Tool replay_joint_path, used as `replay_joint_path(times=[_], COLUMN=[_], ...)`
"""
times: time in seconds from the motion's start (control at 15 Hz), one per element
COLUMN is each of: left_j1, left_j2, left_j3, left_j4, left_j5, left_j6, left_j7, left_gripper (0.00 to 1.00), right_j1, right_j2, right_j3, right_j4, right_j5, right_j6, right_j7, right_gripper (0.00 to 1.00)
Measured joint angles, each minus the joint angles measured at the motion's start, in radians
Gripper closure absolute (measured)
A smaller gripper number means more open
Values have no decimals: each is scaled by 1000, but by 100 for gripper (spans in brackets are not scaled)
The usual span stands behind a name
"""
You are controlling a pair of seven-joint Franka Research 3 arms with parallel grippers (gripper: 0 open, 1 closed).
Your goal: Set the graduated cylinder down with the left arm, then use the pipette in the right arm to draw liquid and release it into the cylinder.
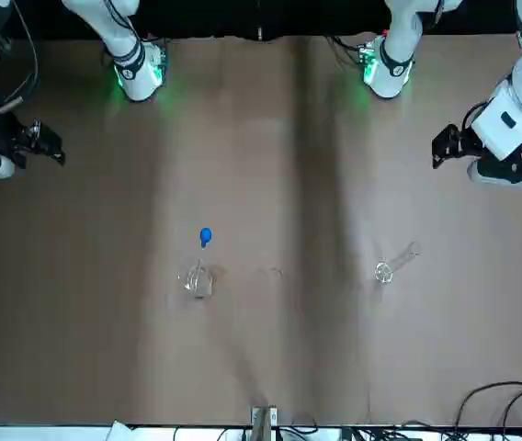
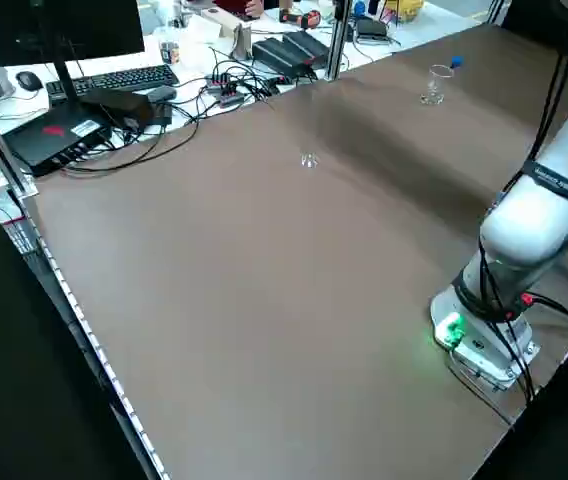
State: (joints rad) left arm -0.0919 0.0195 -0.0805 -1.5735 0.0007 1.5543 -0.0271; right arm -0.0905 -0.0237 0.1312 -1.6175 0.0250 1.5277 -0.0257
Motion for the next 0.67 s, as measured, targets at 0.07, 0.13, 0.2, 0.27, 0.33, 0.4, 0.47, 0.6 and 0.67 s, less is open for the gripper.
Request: replay_joint_path(times=[0.07,0.13,0.2,0.27,0.33,0.4,0.47,0.6,0.67], left_j1=[0,0,0,1,2,2,5,36,63], left_j2=[0,0,0,0,0,0,2,12,20], left_j3=[0,0,0,0,0,1,2,3,3], left_j4=[0,0,0,0,0,-1,-2,-5,-7], left_j5=[0,0,0,0,0,0,0,1,4], left_j6=[0,0,0,0,0,0,0,0,0], left_j7=[0,0,1,0,0,-1,-3,2,33], left_gripper=[0,0,0,0,0,0,0,0,0], right_j1=[0,0,0,0,0,0,2,12,20], right_j2=[0,0,0,0,0,0,0,0,0], right_j3=[0,0,0,0,1,1,3,8,11], right_j4=[0,0,0,0,0,0,0,0,0], right_j5=[0,0,0,0,0,0,0,1,1], right_j6=[0,0,1,1,1,1,1,1,2], right_j7=[0,0,0,0,0,0,0,0,0], right_gripper=[0,0,0,0,0,0,0,0,0])
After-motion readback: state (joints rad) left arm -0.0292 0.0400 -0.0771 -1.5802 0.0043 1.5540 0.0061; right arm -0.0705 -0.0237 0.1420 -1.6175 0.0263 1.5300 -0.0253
